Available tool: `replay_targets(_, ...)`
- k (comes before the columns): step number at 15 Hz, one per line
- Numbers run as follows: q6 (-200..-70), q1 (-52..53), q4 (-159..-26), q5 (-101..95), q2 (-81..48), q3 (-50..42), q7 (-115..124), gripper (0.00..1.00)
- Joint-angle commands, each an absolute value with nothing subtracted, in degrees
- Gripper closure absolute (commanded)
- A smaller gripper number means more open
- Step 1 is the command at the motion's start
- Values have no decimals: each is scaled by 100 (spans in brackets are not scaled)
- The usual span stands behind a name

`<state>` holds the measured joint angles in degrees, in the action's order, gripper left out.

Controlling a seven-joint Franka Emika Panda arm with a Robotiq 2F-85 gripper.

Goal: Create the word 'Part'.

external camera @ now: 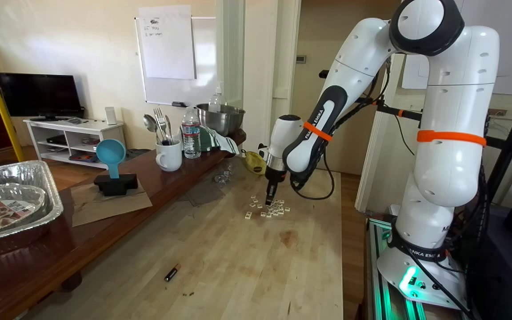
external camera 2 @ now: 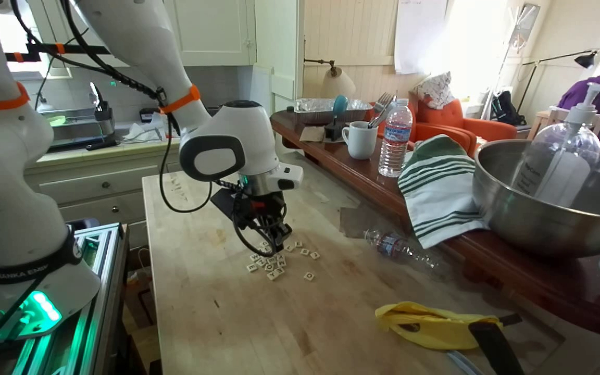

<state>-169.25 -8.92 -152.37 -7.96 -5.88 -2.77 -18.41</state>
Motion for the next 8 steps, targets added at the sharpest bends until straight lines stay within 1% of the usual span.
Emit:
replay_targets(1, -16759, -776, -15294, -814, -577, -358, -1665, 100)
replay_targets(8, -16863, -830, -15239, -509, -833, -203, -1986, 100)
